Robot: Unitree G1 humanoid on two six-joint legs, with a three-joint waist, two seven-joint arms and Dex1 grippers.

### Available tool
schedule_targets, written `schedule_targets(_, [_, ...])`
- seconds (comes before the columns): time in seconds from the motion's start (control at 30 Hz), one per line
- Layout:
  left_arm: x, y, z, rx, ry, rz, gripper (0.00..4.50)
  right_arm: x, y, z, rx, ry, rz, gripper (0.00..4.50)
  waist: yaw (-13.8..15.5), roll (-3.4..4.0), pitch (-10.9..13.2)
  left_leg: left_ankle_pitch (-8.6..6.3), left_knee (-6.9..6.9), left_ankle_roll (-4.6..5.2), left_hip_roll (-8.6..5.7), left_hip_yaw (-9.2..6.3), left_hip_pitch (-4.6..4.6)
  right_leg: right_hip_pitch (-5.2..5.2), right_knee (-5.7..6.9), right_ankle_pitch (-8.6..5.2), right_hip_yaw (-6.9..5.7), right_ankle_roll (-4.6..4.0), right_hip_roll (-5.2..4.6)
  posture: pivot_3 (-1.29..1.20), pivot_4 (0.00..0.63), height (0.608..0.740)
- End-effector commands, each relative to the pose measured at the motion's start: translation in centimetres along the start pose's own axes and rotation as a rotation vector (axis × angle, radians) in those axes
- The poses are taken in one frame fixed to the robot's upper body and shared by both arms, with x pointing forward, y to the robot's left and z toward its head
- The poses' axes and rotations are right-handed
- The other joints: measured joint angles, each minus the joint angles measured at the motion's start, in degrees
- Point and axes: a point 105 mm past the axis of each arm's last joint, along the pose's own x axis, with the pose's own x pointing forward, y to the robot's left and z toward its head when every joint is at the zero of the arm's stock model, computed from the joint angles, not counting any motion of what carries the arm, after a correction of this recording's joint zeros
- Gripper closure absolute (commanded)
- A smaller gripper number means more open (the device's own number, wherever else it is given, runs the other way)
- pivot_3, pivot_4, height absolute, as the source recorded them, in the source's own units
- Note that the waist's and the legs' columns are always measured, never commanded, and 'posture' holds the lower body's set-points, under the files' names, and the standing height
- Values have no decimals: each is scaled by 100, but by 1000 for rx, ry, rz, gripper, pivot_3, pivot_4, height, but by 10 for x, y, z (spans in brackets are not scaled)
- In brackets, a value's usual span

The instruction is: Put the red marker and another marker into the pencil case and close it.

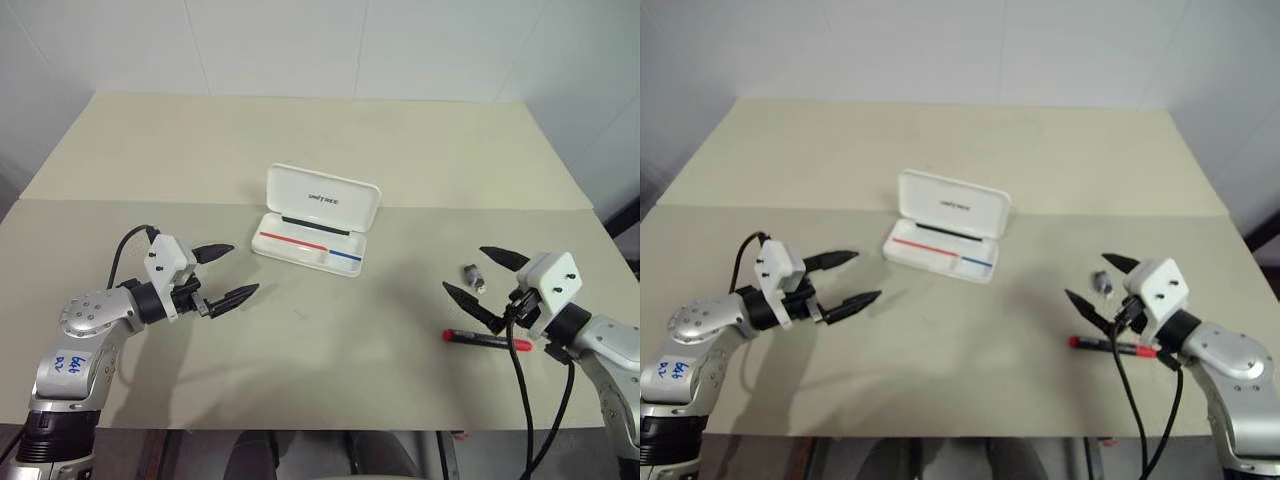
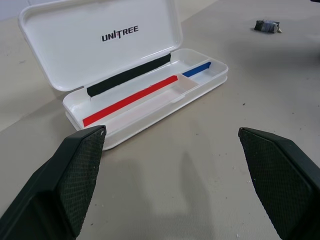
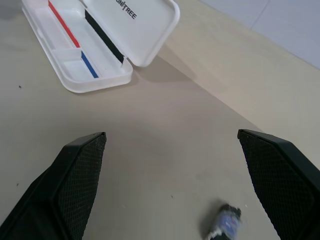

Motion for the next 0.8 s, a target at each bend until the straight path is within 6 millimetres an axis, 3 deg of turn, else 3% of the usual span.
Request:
schedule_targets(0.03, [2,3,12,42,-30,-14,0,4,-6,20,-50,-66,-8,40,-8,1,0,1,3,1,0,0,1,0,5,0,0,0,0,0,150,740])
schedule_targets(0.27, [4,6,17,45,-54,-16,0,5,-13,25,-33,-75,-6,40,5,0,0,10,3,6,-2,-1,5,0,12,2,1,1,0,0,150,740])
schedule_targets(0.4, [-3,20,26,70,-49,-6,0,28,-4,50,-50,-110,90,40,-39,5,5,11,8,6,-3,2,5,-1,16,4,4,3,0,0,150,740])
schedule_targets(0.53, [-6,25,30,93,-46,-5,0,41,10,59,-61,-100,177,40,-13,5,4,17,-1,12,-2,-2,9,-3,18,6,2,-1,2,0,150,740])
schedule_targets(0.73, [-6,25,35,103,-47,-6,0,59,26,52,-89,-52,258,2096,-3,5,5,14,-6,10,-2,0,-5,-11,9,2,2,1,-1,0,150,740])
schedule_targets(0.8, [-5,25,34,106,-43,-16,0,64,25,50,-93,-23,256,2096,-4,5,5,14,-5,10,-2,0,-5,-12,10,2,2,1,-1,0,150,740])
